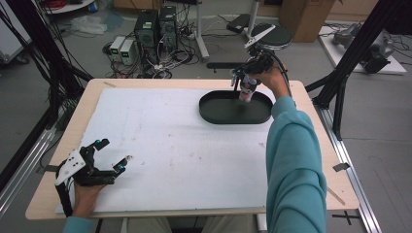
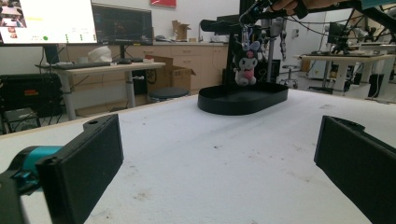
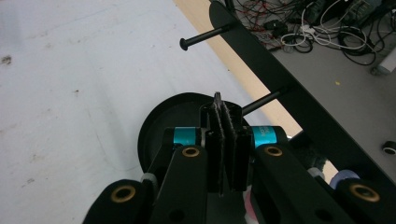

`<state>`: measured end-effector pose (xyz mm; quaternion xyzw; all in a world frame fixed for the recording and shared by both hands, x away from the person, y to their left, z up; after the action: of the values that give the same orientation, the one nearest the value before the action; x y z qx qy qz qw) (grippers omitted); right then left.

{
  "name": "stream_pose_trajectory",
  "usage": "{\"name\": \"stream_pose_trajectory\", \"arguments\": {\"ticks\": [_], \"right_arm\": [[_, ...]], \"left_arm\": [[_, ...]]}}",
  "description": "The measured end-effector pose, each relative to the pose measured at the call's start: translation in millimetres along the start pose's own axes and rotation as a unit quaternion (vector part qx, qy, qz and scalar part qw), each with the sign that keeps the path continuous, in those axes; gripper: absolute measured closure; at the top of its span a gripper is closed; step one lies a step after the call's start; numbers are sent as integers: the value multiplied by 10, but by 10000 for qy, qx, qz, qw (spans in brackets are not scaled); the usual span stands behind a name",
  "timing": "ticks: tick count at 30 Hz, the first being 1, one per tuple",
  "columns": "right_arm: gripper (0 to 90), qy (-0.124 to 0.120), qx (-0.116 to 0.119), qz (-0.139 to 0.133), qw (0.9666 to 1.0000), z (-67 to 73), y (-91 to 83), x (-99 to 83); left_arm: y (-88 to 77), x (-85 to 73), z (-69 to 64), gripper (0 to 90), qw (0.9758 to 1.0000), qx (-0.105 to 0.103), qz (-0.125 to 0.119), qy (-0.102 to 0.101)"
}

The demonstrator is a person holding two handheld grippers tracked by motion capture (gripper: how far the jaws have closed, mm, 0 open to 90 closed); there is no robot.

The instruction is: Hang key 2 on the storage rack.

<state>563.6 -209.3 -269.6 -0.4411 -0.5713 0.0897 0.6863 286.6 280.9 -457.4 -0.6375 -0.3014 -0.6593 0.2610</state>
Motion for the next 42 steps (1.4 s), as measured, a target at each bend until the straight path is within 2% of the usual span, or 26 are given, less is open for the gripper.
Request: {"name": "stream_pose_trajectory", "arguments": {"ticks": [8, 28, 42], "right_arm": [[885, 58, -104, 57, 9999, -30, 50, -10], [885, 102, -306, 3, 9995, -82, 48, -23], [885, 87, -588, -77, 9982, -124, 95, -12]], "left_arm": [[0, -1, 1, 17, 10000, 9, -3, -11], [-1, -1, 2, 17, 10000, 9, 10, -10], [2, -2, 3, 17, 10000, 7, -12, -16]]}}
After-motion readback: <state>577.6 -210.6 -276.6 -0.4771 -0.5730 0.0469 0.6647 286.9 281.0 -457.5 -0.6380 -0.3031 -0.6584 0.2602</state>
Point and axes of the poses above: each handheld gripper's, and its own axes: y roughly forward along the jaws, x roughly out of its top, z roughly to its left, the point moved 2 cm from there along y, roughly forward along the jaws, and after that the axes turned 1 degree about -x, right-handed, at the moved point
